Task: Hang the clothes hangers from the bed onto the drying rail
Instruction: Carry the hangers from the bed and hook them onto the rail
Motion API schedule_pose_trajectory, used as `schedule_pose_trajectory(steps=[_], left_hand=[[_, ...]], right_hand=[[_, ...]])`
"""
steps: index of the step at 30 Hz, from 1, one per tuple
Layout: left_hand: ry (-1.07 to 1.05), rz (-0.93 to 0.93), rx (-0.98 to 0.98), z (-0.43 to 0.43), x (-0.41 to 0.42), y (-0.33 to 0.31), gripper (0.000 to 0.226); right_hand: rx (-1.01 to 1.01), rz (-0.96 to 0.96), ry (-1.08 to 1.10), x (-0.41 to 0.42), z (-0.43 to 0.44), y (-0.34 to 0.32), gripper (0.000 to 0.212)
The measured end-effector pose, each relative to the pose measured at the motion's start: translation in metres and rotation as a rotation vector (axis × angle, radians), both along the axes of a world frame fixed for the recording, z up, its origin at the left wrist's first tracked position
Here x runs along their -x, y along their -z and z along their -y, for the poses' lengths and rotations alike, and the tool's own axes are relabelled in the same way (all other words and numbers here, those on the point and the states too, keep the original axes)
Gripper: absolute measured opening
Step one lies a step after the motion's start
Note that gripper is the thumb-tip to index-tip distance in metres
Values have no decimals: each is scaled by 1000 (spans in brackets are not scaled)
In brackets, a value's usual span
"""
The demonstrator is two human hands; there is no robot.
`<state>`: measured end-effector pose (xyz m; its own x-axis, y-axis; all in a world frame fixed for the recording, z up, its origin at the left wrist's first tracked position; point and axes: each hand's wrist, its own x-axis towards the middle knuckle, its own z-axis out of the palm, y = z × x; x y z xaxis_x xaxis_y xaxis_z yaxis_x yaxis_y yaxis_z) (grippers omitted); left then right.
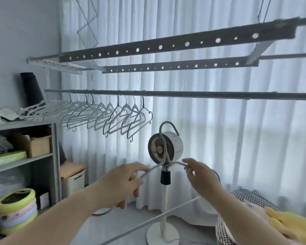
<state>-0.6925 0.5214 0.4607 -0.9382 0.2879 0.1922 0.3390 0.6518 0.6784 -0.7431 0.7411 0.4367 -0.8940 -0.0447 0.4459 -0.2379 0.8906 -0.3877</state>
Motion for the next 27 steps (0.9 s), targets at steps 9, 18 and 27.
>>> schedule_pose_trajectory(steps=[9, 18, 27], left_hand=[[-30, -120, 16, -19, 163, -47, 20], [-178, -181, -50, -17, 284, -78, 29], [-310, -235, -86, -27, 360, -109, 30]], right_hand=[[-108, -120, -18, 160, -19, -51, 43], [-229, -427, 44, 265, -19, -100, 45], [-403, -707, 127, 343, -14, -142, 49]])
